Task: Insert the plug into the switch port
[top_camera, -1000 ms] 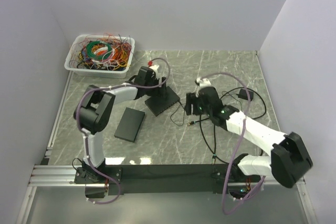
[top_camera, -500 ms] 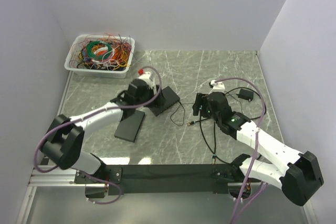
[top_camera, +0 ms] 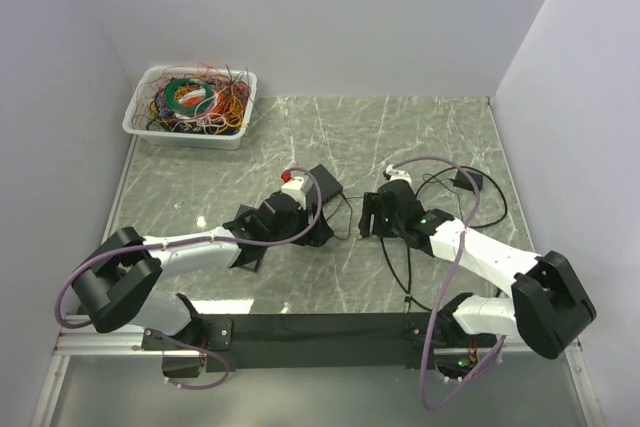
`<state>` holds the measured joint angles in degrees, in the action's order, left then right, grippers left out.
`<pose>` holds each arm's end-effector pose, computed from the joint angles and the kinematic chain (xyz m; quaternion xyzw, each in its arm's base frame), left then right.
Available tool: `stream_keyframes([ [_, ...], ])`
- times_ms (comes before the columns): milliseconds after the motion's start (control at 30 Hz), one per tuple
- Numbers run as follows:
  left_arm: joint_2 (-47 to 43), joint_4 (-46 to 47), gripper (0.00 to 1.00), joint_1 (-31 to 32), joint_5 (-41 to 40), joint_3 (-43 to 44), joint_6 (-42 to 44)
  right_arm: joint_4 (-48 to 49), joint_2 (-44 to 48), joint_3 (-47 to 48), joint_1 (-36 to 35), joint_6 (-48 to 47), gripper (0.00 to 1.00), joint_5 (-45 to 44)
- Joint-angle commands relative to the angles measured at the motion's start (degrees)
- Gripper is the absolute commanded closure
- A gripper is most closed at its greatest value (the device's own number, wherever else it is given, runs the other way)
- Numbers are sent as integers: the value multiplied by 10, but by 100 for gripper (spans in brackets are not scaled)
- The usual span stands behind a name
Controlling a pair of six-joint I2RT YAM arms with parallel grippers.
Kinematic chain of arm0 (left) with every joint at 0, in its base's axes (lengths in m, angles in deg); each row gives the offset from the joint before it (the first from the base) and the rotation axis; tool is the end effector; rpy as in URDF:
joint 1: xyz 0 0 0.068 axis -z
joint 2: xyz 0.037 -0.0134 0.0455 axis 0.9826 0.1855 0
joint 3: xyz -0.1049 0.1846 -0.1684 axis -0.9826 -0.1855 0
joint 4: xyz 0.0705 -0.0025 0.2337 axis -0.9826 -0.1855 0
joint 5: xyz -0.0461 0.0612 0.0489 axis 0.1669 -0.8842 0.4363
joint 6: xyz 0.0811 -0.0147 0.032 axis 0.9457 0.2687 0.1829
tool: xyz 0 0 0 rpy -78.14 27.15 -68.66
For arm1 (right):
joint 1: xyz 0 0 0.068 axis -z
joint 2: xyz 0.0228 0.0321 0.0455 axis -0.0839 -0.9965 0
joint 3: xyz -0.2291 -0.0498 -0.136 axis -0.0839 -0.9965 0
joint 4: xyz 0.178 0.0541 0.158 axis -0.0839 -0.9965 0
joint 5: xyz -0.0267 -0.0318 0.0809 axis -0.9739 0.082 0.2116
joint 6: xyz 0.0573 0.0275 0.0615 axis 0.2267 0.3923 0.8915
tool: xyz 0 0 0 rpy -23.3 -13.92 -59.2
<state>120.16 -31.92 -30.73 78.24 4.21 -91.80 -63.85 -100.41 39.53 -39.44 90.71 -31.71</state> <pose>0.2038 -0.2310 0.1747 0.0820 0.8708 -0.3316 0.3536 0.2137 0.1350 0.1734 -0.0069 0.9285 0.1466 0.3410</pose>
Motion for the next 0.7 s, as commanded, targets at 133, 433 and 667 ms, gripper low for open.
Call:
stream_keyframes([
  [133, -20, 60, 27, 27, -20, -12, -15, 25, -38, 16, -1, 6, 25, 16],
  [433, -19, 69, 27, 44, -33, -22, -17, 10, -62, 24, -4, -40, 26, 43],
  [667, -6, 72, 28, 52, -35, -16, -16, -36, -19, 71, -53, -76, 27, -32],
])
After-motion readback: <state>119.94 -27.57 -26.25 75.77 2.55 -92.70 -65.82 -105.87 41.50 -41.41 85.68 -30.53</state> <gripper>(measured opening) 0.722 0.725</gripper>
